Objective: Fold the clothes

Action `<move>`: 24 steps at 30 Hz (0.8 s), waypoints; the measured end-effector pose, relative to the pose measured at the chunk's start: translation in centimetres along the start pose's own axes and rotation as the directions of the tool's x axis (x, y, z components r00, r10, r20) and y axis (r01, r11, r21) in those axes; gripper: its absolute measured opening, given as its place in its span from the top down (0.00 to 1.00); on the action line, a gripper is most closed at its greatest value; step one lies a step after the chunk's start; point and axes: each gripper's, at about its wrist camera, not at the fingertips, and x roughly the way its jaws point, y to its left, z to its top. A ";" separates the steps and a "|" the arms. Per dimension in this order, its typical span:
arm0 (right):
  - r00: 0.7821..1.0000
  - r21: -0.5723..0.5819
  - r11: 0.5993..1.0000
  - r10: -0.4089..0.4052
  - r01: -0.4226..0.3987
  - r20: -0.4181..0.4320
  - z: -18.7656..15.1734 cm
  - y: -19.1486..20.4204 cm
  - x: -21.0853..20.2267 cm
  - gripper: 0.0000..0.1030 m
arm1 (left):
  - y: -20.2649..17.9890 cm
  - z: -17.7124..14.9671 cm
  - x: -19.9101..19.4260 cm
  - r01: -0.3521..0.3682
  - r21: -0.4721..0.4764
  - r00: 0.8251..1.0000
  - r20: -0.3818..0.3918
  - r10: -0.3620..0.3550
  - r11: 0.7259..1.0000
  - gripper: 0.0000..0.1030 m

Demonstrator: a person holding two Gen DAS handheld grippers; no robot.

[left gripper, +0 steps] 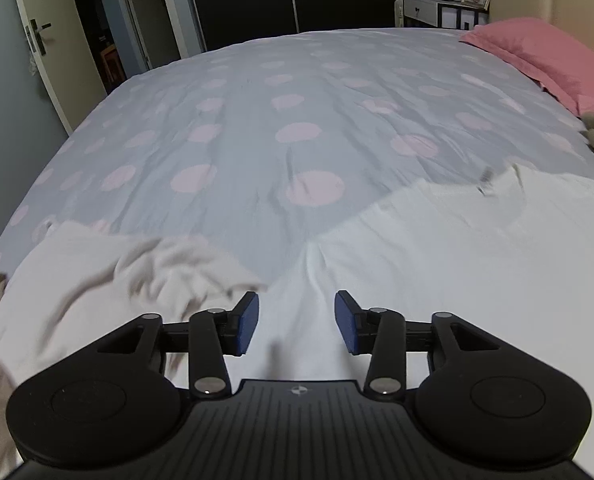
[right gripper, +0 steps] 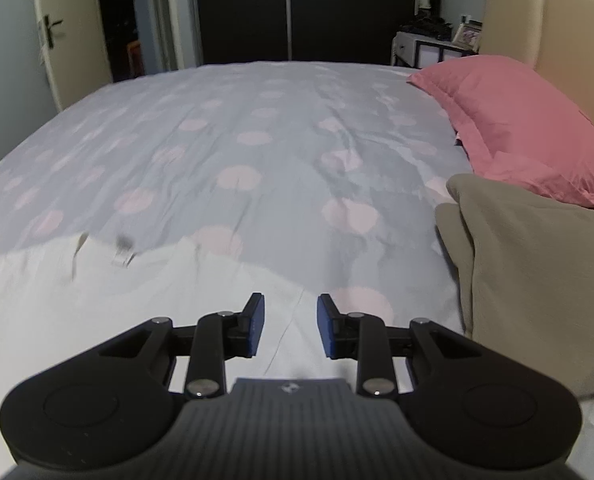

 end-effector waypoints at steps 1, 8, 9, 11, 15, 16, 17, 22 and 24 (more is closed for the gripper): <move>1.000 -0.010 1.000 0.004 -0.004 -0.011 -0.5 0.3 -0.7 0.64 | 0.0 -0.7 -0.9 0.006 -0.003 1.000 0.001 -0.006 1.000 0.58; 0.995 -0.078 0.996 0.026 -0.033 -0.093 -3.7 2.3 -5.3 0.61 | -0.6 -4.4 -5.9 0.037 0.003 0.998 -0.044 -0.037 0.999 0.58; 0.994 -0.087 0.995 0.029 -0.038 -0.105 -4.2 2.6 -6.0 0.61 | -0.8 -5.1 -6.7 0.044 0.010 0.998 -0.051 -0.044 0.999 0.58; 0.991 -0.106 0.993 0.034 -0.047 -0.128 -5.2 3.2 -7.3 0.61 | -1.2 -6.6 -7.9 0.058 0.020 0.996 -0.066 -0.057 0.998 0.58; 0.982 -0.133 0.989 0.045 -0.070 -0.185 -7.5 4.0 -9.8 0.61 | -1.8 -9.9 -9.3 0.089 0.026 0.988 -0.130 -0.085 0.996 0.58; 0.977 -0.131 0.988 0.050 -0.078 -0.207 -8.5 3.9 -10.3 0.61 | -2.0 -10.5 -9.5 0.094 0.036 0.986 -0.143 -0.087 0.995 0.58; 0.972 -0.130 0.988 0.055 -0.086 -0.229 -9.5 3.9 -10.7 0.61 | -2.2 -11.2 -9.7 0.097 0.047 0.984 -0.154 -0.089 0.994 0.58; 0.939 -0.119 0.985 0.079 -0.125 -0.336 -14.5 3.5 -13.0 0.61 | -3.2 -14.2 -11.5 0.139 0.058 0.970 -0.207 -0.125 0.989 0.58; 0.922 -0.113 0.984 0.088 -0.140 -0.378 -16.4 3.3 -13.9 0.61 | -3.7 -15.6 -12.0 0.163 0.066 0.960 -0.242 -0.143 0.984 0.58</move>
